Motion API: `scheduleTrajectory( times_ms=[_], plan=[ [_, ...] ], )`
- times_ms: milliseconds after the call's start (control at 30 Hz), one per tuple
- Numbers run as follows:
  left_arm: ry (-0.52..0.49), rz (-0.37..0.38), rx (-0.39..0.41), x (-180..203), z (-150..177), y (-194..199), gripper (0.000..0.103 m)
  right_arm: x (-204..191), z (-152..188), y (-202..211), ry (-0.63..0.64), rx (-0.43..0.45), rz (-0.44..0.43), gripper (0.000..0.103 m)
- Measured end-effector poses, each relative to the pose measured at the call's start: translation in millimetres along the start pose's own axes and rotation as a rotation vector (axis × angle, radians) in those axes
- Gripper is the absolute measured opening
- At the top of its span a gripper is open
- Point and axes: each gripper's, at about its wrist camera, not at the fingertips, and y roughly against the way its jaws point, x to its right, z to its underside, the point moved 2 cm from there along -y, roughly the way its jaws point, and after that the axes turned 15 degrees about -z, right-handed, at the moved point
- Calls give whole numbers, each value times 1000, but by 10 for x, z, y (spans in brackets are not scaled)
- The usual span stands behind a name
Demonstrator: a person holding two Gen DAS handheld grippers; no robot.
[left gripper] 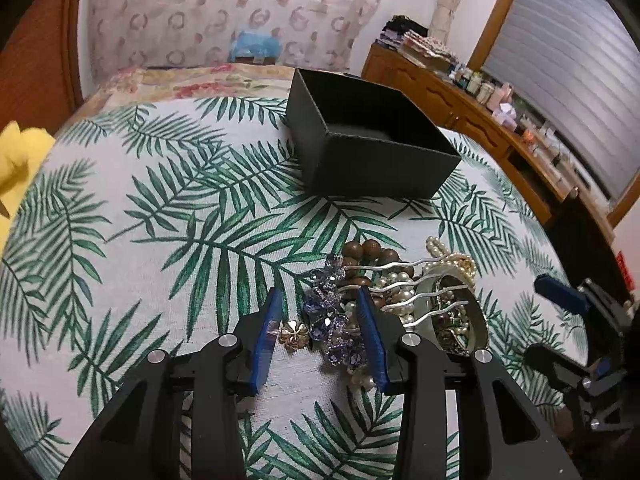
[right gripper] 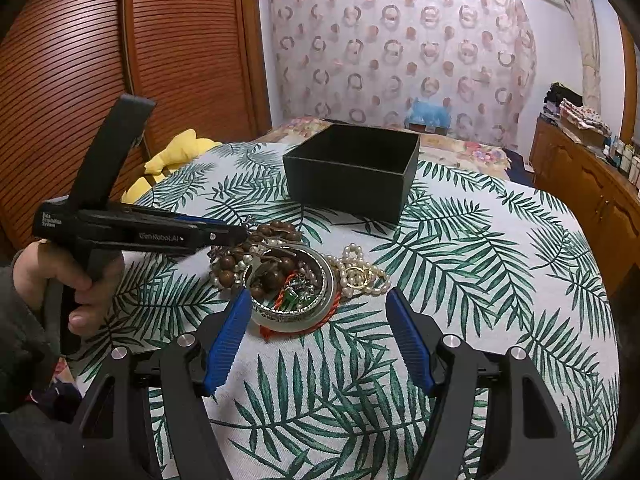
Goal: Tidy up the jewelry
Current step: 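Lower the left gripper onto the silver hairpins and close on them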
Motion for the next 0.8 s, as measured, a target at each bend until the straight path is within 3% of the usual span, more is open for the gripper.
scheduleTrajectory(
  times_ms=[33, 167, 500, 733, 800],
  plan=[
    [1, 20, 0, 3, 1, 6, 25, 5, 1, -10, -1, -2, -1, 72],
    [-15, -12, 34, 43, -11, 80, 6, 27, 26, -26, -3, -11, -7, 72],
    [-6, -69, 85, -71, -21, 212, 5, 30, 8, -79, 5, -29, -17, 70],
    [-19, -100, 144, -73, -72, 408, 5, -70, -58, -248, 27, -72, -91, 37],
    [-19, -104, 154, -77, -85, 444, 5, -90, -90, -315, 28, -88, -121, 31]
  ],
)
